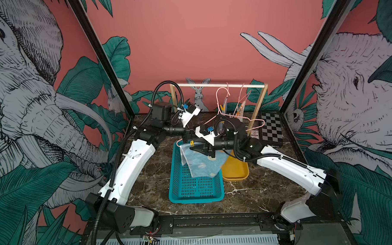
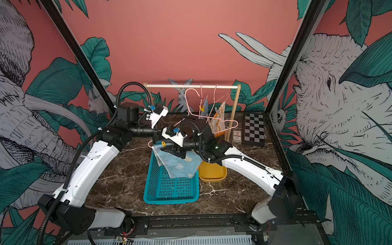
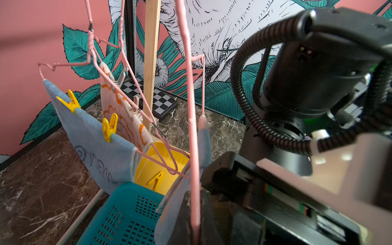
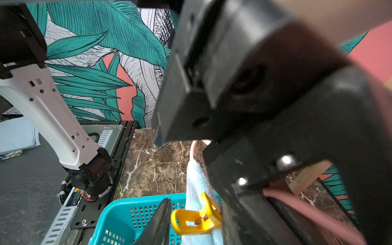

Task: Remove the clothespins securing towels to the hanger
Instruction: Remove the clothespin from the hanger.

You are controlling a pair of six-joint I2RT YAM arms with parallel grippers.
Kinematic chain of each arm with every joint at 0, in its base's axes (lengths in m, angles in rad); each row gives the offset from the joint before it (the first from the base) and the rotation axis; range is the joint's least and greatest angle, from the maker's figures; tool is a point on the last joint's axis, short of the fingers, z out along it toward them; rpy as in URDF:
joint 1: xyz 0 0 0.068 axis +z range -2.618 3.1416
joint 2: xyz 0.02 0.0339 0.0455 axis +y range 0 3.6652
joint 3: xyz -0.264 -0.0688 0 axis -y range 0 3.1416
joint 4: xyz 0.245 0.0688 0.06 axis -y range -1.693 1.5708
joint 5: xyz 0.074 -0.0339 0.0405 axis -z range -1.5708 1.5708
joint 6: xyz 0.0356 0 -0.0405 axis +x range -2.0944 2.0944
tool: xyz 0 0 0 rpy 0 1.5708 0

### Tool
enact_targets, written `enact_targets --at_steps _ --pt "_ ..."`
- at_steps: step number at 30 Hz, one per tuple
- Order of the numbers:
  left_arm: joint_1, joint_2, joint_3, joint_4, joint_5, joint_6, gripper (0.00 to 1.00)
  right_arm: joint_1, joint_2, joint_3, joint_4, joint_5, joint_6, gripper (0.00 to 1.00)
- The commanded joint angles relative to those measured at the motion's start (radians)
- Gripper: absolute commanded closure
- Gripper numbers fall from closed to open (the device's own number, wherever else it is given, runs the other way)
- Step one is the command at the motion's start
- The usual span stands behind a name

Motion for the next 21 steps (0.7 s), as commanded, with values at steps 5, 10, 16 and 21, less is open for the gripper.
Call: enact_targets --at_steps 5,10,16,21 --pt "-0.01 -0.004 0.025 0.01 0.053 -0.013 1.0 0.009 0.031 0.057 0.02 0.034 -0.036 0.63" --pt "-0.011 -0.003 0.02 0.006 0.055 -0.014 1.0 0.012 0.039 0.063 0.03 0.05 -0.037 0.68" --pt "-0.011 -0.006 0.019 -0.004 0.055 -0.005 1.0 0.014 0.033 0.057 0.051 0.098 -0.027 0.87" --pt "-0.011 -0.004 0.019 -0.016 0.042 0.006 1.0 0.012 0.018 0.047 0.058 0.105 -0.023 0.93"
